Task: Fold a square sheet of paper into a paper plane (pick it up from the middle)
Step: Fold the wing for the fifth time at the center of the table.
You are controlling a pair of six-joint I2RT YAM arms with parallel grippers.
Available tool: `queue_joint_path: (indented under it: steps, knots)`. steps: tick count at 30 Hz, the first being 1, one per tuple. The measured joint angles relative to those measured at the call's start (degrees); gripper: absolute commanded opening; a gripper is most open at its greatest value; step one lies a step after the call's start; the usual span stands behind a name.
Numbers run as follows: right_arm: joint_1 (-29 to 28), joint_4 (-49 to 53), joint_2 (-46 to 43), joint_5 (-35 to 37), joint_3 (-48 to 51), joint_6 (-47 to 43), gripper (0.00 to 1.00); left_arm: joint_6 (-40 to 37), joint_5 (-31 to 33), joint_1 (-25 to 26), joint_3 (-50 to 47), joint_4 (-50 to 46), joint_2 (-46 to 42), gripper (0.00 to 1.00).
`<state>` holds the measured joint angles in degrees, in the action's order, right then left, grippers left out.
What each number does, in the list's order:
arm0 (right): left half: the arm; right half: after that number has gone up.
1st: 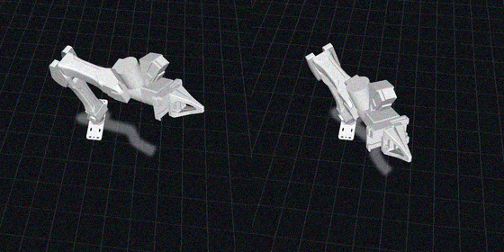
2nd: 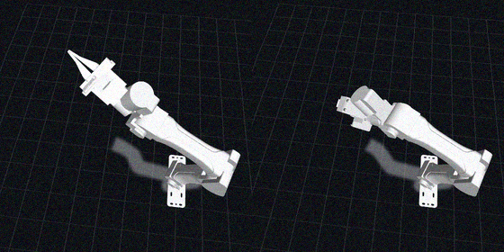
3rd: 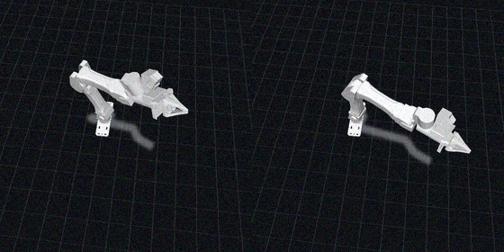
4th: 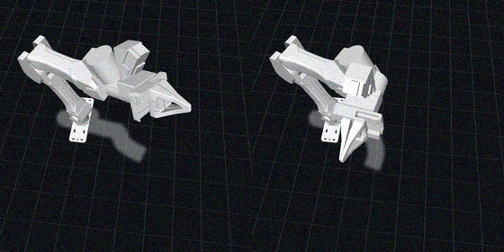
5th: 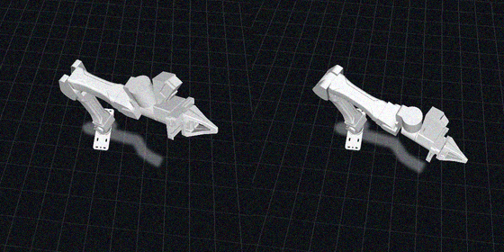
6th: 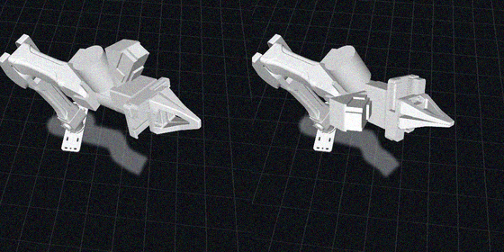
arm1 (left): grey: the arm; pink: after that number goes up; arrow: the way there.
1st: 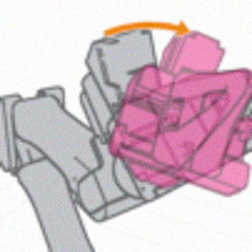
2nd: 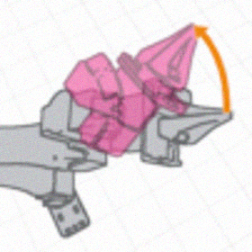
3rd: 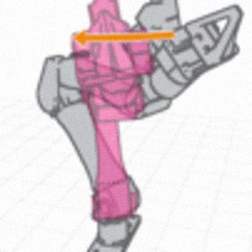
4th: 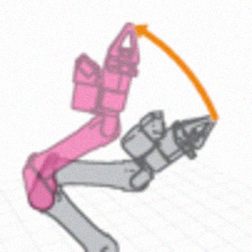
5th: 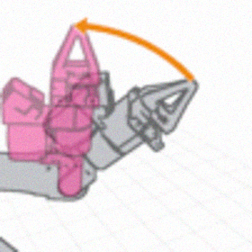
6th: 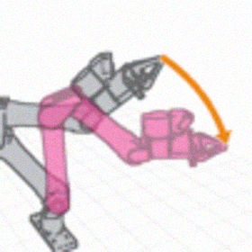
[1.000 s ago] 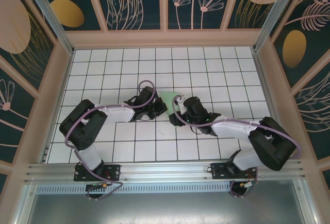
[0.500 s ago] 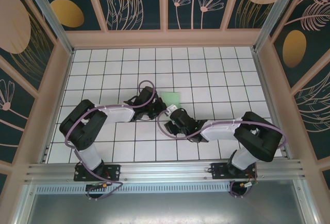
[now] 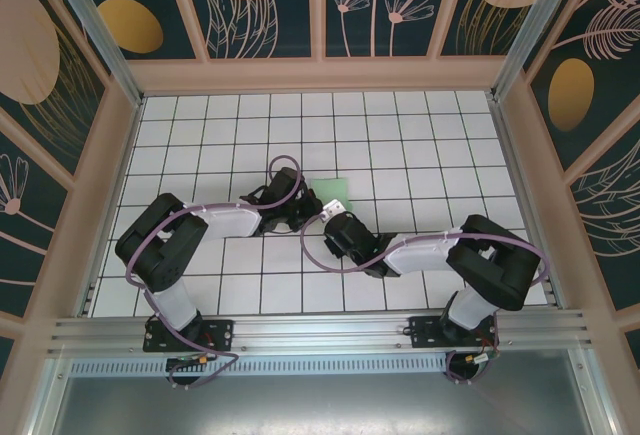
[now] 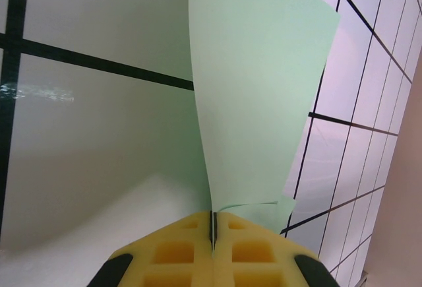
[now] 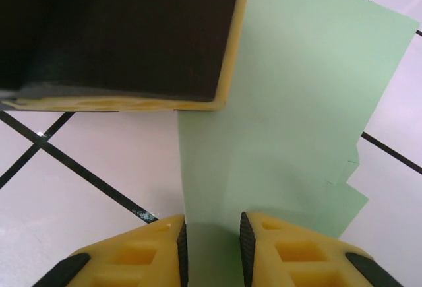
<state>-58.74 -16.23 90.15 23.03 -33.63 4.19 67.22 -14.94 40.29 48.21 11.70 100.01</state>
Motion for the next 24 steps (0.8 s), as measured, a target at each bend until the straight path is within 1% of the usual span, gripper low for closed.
queue_joint_path:
  steps: [4, 6, 7, 8, 9, 10, 12, 14, 17, 18, 21, 24]
  knots:
    - [0.00, -0.33, 0.00, -0.11, 0.00, -0.46, 0.17, 0.00, 0.00, 0.00, 0.15, 0.00, 0.00, 0.07]
    - [0.02, -0.42, 0.00, -0.15, 0.00, -0.44, 0.13, 0.00, 0.02, 0.00, 0.17, 0.00, 0.00, 0.11]
    - [0.02, -0.46, 0.00, -0.20, 0.00, -0.35, 0.09, 0.00, 0.02, 0.02, 0.22, 0.00, 0.00, 0.13]
    - [0.02, -0.48, 0.00, -0.33, 0.00, -0.33, 0.05, 0.13, 0.02, 0.00, 0.22, 0.00, 0.00, 0.13]
    - [0.02, -0.46, 0.00, -0.50, 0.00, -0.13, 0.03, 0.15, 0.02, 0.00, 0.22, 0.00, 0.00, 0.14]
    - [0.04, -0.46, 0.00, -0.63, 0.00, 0.20, 0.02, 0.13, 0.04, 0.00, 0.24, -0.02, 0.00, 0.17]
    - [0.50, -0.55, 0.00, -2.03, 0.02, 1.11, 0.01, -0.24, 0.52, 0.00, 0.24, -0.20, -0.02, 0.33]
    - [1.46, -0.81, -0.15, -3.96, 0.37, 2.19, 0.01, 0.09, 1.16, 0.00, 0.24, -0.63, -0.33, 0.34]
    - [4.44, -1.66, -1.81, -9.11, 2.29, 4.22, 0.01, -0.20, 2.67, 0.00, 0.24, -1.55, -2.36, 0.51]
    - [5.90, -2.16, -2.80, -11.61, 3.26, 5.18, 0.02, -0.24, 3.34, 0.00, 0.24, -1.60, -3.39, 0.54]
    - [11.06, -4.94, -5.79, -20.44, 6.36, 8.17, 0.02, -0.13, 5.22, 0.00, 0.22, -1.53, -6.56, 0.54]
    - [16.50, -8.11, -6.82, -29.33, 8.39, 11.34, 0.02, -0.55, 6.27, 0.00, 0.22, -1.11, -8.83, 0.54]
